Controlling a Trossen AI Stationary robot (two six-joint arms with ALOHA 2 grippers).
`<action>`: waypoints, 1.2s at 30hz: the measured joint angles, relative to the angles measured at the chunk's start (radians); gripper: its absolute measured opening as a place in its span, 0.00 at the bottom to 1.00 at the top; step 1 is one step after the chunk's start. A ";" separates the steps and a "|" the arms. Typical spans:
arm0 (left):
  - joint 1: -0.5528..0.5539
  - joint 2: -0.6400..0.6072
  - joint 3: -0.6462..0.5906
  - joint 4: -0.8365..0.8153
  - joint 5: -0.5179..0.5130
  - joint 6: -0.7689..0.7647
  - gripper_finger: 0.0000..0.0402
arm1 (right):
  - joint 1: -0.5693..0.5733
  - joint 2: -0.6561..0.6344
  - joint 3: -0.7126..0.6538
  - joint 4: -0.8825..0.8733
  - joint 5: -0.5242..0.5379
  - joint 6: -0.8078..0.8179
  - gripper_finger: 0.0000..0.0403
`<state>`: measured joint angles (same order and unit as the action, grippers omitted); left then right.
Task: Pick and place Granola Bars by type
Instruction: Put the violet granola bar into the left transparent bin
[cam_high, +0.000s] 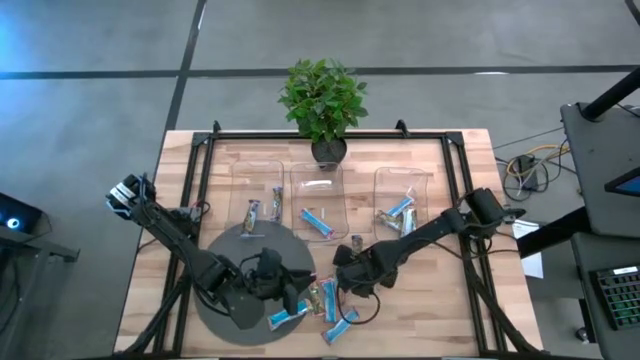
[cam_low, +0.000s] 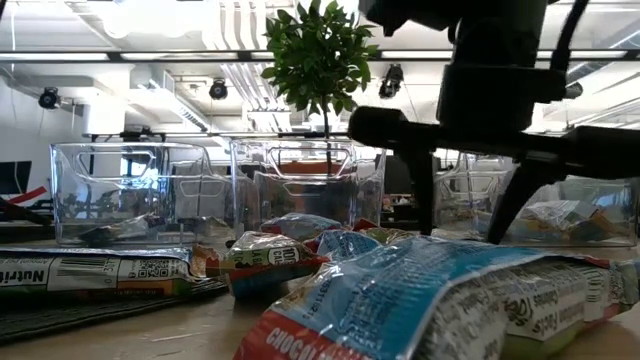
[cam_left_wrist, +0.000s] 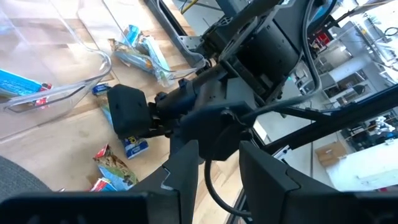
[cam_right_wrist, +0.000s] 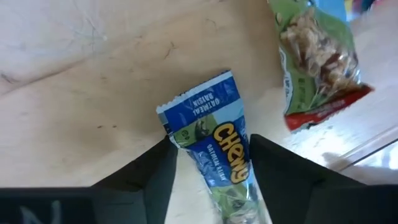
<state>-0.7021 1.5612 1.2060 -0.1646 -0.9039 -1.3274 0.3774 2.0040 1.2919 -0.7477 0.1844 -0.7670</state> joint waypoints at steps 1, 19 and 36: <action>0.000 0.000 0.000 0.000 0.000 0.003 0.25 | -0.001 -0.002 -0.001 -0.002 -0.010 0.013 0.45; 0.000 0.000 0.000 0.000 0.001 0.025 0.25 | 0.012 -0.197 0.209 -0.073 -0.238 0.449 0.15; 0.004 0.000 0.000 0.002 -0.008 0.038 0.25 | -0.091 -0.606 0.207 0.154 -0.079 1.089 0.15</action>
<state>-0.6980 1.5612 1.2059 -0.1626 -0.9120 -1.2899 0.2859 1.3980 1.4991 -0.5938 0.1055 0.3220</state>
